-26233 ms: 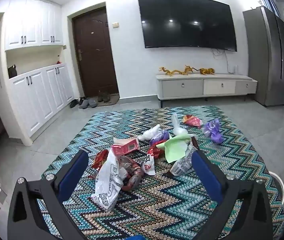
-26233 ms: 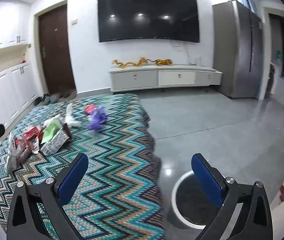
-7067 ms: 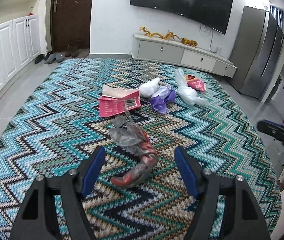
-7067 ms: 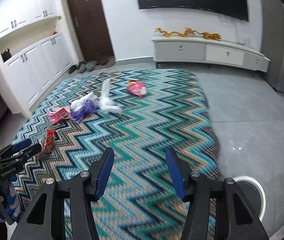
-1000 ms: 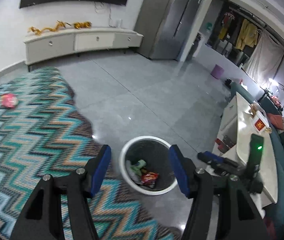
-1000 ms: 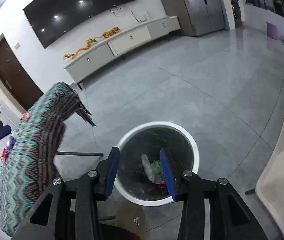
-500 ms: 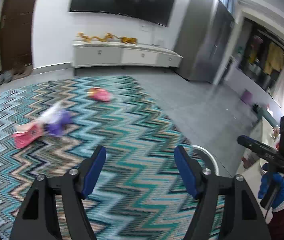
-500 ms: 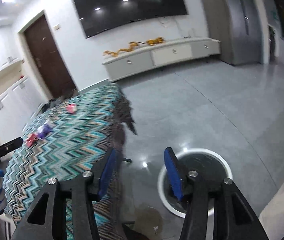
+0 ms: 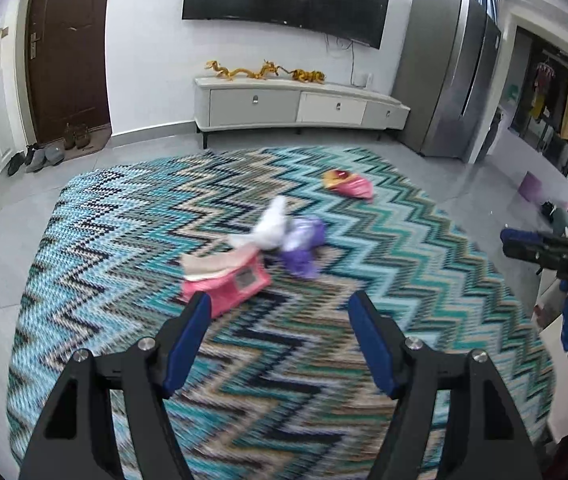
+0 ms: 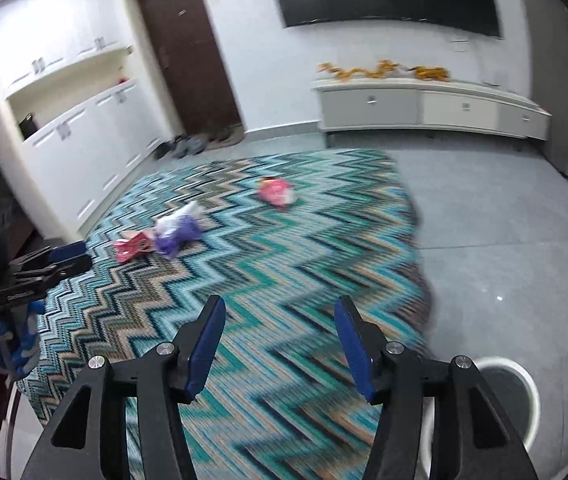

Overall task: Collect trash
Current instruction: 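Grasp the pink printed bag with the left tool while the right tool grasps the purple bag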

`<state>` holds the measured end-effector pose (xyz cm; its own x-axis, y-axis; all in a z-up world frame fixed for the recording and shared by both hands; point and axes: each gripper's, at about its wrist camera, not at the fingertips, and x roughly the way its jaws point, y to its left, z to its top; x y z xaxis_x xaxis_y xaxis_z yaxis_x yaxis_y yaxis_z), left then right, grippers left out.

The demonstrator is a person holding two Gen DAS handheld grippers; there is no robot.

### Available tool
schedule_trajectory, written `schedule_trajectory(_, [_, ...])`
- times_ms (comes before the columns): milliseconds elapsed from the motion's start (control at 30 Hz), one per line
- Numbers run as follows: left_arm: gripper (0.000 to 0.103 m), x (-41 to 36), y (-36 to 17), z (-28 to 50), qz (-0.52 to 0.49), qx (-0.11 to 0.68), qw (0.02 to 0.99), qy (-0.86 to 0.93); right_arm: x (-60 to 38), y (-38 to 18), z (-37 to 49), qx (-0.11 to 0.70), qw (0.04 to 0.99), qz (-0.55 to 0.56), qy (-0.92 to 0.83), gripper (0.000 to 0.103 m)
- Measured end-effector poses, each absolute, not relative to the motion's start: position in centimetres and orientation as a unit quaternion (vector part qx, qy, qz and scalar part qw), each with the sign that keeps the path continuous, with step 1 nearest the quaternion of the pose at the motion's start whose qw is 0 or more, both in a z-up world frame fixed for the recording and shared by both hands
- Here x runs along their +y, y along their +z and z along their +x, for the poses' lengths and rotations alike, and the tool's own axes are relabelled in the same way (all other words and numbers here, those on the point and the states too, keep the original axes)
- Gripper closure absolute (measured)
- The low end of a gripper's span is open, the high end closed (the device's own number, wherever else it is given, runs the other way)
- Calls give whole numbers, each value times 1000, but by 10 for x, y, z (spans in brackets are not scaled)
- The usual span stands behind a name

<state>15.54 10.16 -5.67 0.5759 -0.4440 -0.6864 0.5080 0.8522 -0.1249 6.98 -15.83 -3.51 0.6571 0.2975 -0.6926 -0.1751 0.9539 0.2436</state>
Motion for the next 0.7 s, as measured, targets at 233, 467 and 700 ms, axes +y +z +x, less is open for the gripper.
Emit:
schedule_trajectory(233, [33, 109, -79, 203, 70, 384, 872, -295, -101, -54, 133, 415, 885, 69, 197, 47])
schedule_trajectory(467, [33, 99, -100, 237, 91, 409, 842, -341, -60, -75, 172, 434, 869, 71, 226, 47])
schedule_trajectory(700, [35, 97, -111, 244, 74, 429, 823, -365, -37, -89, 194, 448, 856, 83, 244, 47])
